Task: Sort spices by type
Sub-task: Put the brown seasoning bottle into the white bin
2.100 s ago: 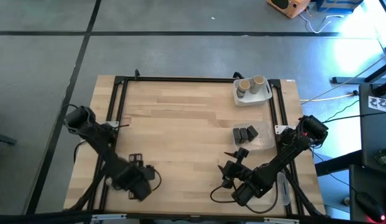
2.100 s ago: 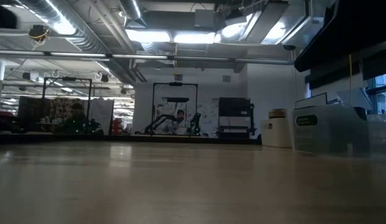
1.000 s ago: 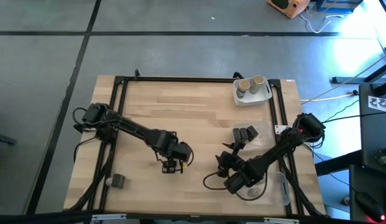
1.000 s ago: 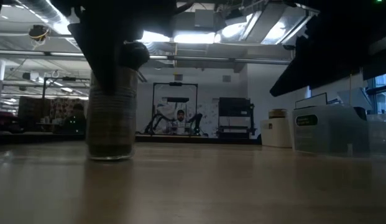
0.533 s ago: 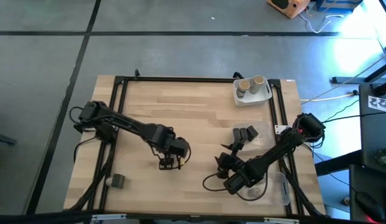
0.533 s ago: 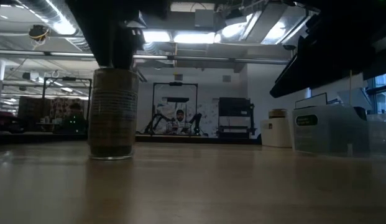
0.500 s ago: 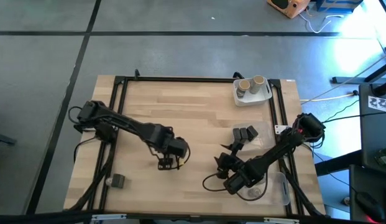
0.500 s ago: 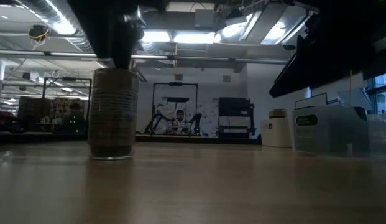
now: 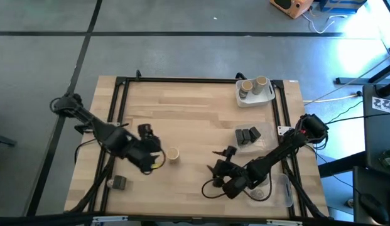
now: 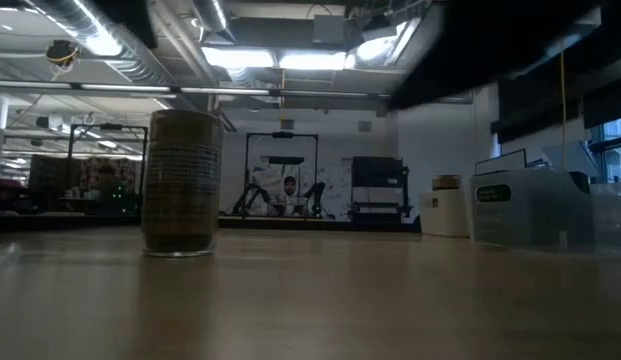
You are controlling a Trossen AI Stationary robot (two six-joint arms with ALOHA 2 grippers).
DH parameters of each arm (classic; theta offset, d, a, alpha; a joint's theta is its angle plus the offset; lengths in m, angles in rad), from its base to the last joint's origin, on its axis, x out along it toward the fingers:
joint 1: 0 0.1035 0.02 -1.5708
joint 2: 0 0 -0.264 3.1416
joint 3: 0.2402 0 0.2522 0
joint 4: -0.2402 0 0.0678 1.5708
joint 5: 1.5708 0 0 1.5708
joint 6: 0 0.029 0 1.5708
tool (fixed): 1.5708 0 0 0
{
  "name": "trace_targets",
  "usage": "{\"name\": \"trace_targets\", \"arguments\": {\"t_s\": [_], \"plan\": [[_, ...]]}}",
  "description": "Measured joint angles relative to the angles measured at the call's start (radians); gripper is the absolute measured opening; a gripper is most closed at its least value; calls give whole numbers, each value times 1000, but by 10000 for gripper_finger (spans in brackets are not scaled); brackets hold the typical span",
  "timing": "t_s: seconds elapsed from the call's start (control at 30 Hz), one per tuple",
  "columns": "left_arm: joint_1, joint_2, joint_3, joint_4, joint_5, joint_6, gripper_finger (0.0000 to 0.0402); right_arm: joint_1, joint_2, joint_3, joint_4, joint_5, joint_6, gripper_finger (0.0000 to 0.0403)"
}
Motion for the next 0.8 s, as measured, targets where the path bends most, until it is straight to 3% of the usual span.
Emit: {"name": "trace_targets", "arguments": {"t_s": [0.23, 0.43, 0.8], "plan": [[-113, -68, -320, 217, -66, -169, 326, -110, 45, 1, 470, -278, -374, 311], [-156, -67, -520, 479, -146, -185, 326, -225, 119, 1, 743, -510, -473, 311], [-157, -67, -731, 800, -286, -149, 326, -340, 209, 1, 969, -634, -548, 312]]}}
